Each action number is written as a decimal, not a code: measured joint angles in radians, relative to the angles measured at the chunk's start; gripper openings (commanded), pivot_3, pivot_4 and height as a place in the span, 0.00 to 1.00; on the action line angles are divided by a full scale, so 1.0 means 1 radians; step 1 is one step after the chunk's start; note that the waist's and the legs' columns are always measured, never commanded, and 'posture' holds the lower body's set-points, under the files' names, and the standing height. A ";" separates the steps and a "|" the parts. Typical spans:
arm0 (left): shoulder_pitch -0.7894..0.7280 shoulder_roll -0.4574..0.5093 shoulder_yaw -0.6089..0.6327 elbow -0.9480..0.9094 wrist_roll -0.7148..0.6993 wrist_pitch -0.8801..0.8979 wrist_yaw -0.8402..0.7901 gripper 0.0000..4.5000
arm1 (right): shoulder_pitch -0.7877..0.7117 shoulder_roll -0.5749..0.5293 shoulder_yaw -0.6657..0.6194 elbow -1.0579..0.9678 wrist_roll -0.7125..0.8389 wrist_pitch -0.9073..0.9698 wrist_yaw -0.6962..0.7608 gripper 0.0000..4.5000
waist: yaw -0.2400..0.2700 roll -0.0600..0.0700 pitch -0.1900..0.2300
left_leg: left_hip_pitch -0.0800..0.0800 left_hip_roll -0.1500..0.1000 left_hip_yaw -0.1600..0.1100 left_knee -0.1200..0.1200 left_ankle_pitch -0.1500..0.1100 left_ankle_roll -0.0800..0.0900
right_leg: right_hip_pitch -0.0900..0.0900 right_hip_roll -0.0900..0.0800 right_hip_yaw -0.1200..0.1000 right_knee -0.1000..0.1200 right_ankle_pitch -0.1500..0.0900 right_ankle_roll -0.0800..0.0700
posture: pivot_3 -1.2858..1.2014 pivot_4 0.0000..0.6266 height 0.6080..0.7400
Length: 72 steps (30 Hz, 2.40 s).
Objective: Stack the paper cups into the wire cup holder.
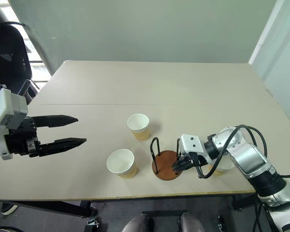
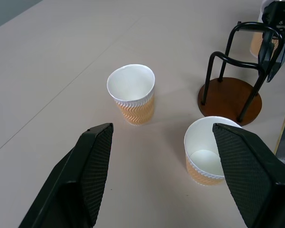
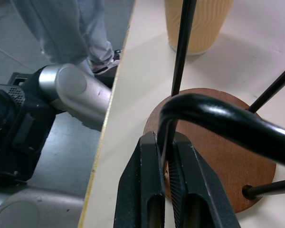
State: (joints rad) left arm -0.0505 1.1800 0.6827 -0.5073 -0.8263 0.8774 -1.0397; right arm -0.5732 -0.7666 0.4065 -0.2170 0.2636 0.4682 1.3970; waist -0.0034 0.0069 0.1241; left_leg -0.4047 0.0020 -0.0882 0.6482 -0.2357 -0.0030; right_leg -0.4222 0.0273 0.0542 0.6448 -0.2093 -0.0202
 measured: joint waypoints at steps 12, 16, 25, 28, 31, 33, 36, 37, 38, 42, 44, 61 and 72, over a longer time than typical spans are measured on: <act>-0.013 0.000 -0.021 0.006 0.003 -0.001 0.002 0.80 | -0.010 0.000 0.003 0.011 -0.025 -0.038 0.027 0.00 | 0.000 0.000 0.000 | 0.000 0.000 0.000 0.000 0.000 0.000 | 0.000 0.000 0.000 0.000 0.000 -0.001 | 0.52 0.24 1.00; -0.011 -0.001 -0.021 0.005 0.003 -0.001 0.003 0.80 | -0.011 0.002 0.007 0.018 -0.054 -0.076 0.029 0.00 | 0.000 0.000 0.000 | 0.000 0.000 0.000 0.000 0.000 0.000 | 0.000 0.000 0.000 0.000 0.000 -0.001 | 0.52 0.24 1.00; -0.006 -0.003 -0.021 0.002 0.003 -0.001 0.003 0.80 | -0.011 0.000 0.024 0.044 -0.078 -0.073 0.050 0.63 | 0.000 0.000 0.000 | 0.000 0.000 0.000 -0.001 0.000 -0.001 | -0.001 0.000 0.000 0.000 -0.001 -0.001 | 0.52 0.24 1.00; -0.007 -0.004 -0.021 0.003 0.004 -0.001 0.003 0.80 | -0.011 -0.007 0.023 0.044 -0.083 -0.073 0.059 0.86 | 0.000 0.000 0.000 | 0.000 0.000 0.000 -0.001 -0.001 -0.001 | -0.001 0.000 0.000 0.000 -0.001 -0.001 | 0.52 0.24 1.00; -0.014 -0.005 -0.027 0.006 0.004 -0.005 0.003 0.80 | -0.012 -0.032 0.023 0.043 -0.088 -0.073 0.072 0.99 | 0.000 0.000 0.000 | -0.001 0.000 0.000 -0.001 -0.001 -0.001 | 0.000 0.000 0.000 0.000 -0.001 -0.001 | 0.52 0.24 1.00; -0.021 -0.007 -0.037 0.009 0.004 -0.010 0.003 0.80 | -0.012 -0.043 0.023 0.040 -0.089 -0.073 0.076 0.99 | 0.000 0.000 0.000 | 0.000 0.000 0.000 -0.001 -0.001 -0.001 | 0.000 0.000 0.000 0.000 -0.001 -0.001 | 0.52 0.24 1.00; -0.039 -0.015 -0.057 0.015 0.004 -0.022 0.003 0.80 | -0.018 -0.059 0.020 0.020 -0.087 -0.073 0.084 0.99 | 0.000 0.000 0.000 | 0.000 0.000 0.000 -0.001 -0.001 -0.001 | -0.001 0.000 0.000 0.000 -0.001 -0.001 | 0.52 0.24 1.00; -0.047 -0.017 -0.064 0.016 0.002 -0.027 0.002 0.80 | -0.026 -0.067 0.016 0.015 -0.084 -0.073 0.090 0.99 | 0.000 0.000 0.001 | 0.000 0.000 0.000 -0.001 -0.001 -0.001 | -0.001 0.000 0.000 0.000 -0.001 -0.001 | 0.52 0.24 1.00; -0.053 -0.018 -0.068 0.016 0.000 -0.029 0.001 0.80 | -0.031 -0.071 0.007 0.012 -0.082 -0.074 0.093 0.99 | 0.000 0.000 0.001 | 0.000 0.000 0.000 -0.001 -0.001 -0.001 | 0.000 0.000 0.000 0.000 -0.001 -0.001 | 0.52 0.24 1.00; -0.104 -0.014 -0.066 0.023 -0.053 -0.028 -0.029 0.80 | -0.099 -0.121 -0.039 0.010 -0.068 -0.084 0.115 0.99 | 0.001 -0.001 0.001 | -0.001 0.000 0.000 -0.001 -0.001 -0.001 | -0.001 0.000 0.000 -0.001 -0.001 -0.001 | 0.52 0.24 1.00; -0.105 0.004 -0.065 0.022 -0.075 -0.028 -0.059 0.80 | -0.144 -0.154 -0.079 0.010 -0.061 -0.093 0.123 0.99 | 0.001 -0.001 0.001 | -0.001 0.000 0.000 -0.001 -0.001 -0.001 | -0.001 0.000 0.000 -0.001 -0.001 -0.001 | 0.52 0.24 1.00; -0.133 0.132 -0.040 -0.080 -0.214 -0.018 -0.253 0.80 | 0.211 -0.514 -0.418 -0.187 0.061 0.032 0.145 0.99 | 0.007 -0.003 0.002 | 0.000 0.000 0.002 -0.001 -0.005 -0.003 | 0.001 0.002 0.003 0.000 -0.007 0.006 | 0.52 0.24 1.00; -0.135 0.096 -0.054 -0.073 -0.236 -0.003 -0.158 0.80 | 0.358 -0.513 -0.441 -0.248 0.091 0.072 0.063 0.99 | 0.005 -0.003 0.003 | 0.001 -0.001 0.002 0.000 -0.004 0.000 | 0.005 0.002 0.006 -0.001 -0.008 0.008 | 0.52 0.24 1.00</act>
State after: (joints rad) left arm -0.1859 1.2760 0.6285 -0.5806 -1.0623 0.8740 -1.1975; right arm -0.2153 -1.2800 -0.0347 -0.4652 0.3545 0.5401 1.4604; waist 0.0019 0.0035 0.1269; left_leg -0.4036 0.0014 -0.0862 0.6486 -0.2393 -0.0029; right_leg -0.4175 0.0295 0.0599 0.6436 -0.2178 -0.0124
